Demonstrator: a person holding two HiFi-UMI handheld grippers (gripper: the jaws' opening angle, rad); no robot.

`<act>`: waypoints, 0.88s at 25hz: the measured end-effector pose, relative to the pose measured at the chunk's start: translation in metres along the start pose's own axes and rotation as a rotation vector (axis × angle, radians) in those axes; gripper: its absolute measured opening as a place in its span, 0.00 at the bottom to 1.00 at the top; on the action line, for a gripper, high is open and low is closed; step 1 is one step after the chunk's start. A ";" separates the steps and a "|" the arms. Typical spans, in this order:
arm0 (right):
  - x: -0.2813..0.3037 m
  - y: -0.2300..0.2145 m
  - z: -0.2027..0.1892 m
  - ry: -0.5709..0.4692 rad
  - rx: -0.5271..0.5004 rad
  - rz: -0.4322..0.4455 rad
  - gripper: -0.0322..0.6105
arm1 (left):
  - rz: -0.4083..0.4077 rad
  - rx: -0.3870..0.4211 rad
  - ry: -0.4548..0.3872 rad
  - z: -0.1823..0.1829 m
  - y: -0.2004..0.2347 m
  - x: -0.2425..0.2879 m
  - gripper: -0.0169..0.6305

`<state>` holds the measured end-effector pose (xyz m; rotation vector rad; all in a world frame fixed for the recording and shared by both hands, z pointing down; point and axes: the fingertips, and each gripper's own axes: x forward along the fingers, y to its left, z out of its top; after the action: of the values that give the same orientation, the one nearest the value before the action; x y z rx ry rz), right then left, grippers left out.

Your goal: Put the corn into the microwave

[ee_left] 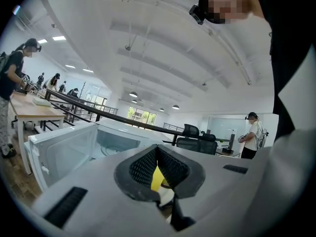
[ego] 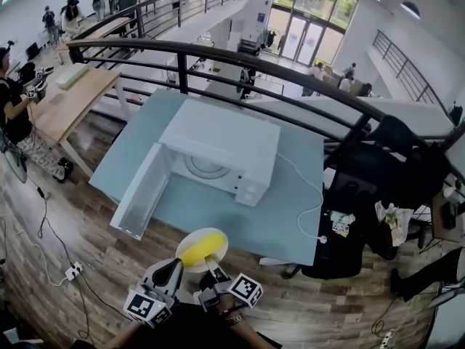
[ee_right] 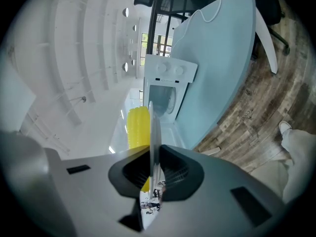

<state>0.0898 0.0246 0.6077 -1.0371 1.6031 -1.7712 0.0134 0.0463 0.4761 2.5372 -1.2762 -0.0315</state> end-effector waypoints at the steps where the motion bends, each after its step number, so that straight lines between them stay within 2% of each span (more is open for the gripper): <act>1: -0.001 -0.002 0.002 0.002 0.003 -0.006 0.10 | -0.005 -0.003 0.008 -0.001 -0.002 0.004 0.03; 5: -0.009 -0.009 0.011 -0.007 0.018 -0.029 0.10 | -0.024 0.020 0.043 -0.014 -0.002 0.018 0.03; 10: -0.012 -0.007 0.027 -0.039 0.026 -0.009 0.10 | -0.050 0.041 0.051 -0.014 -0.003 0.035 0.03; 22: 0.002 -0.020 0.057 -0.100 0.054 -0.031 0.10 | -0.024 -0.009 0.022 -0.002 0.010 0.061 0.03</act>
<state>0.1372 -0.0062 0.6277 -1.1131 1.4787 -1.7441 0.0423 -0.0067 0.4876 2.5389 -1.2346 -0.0146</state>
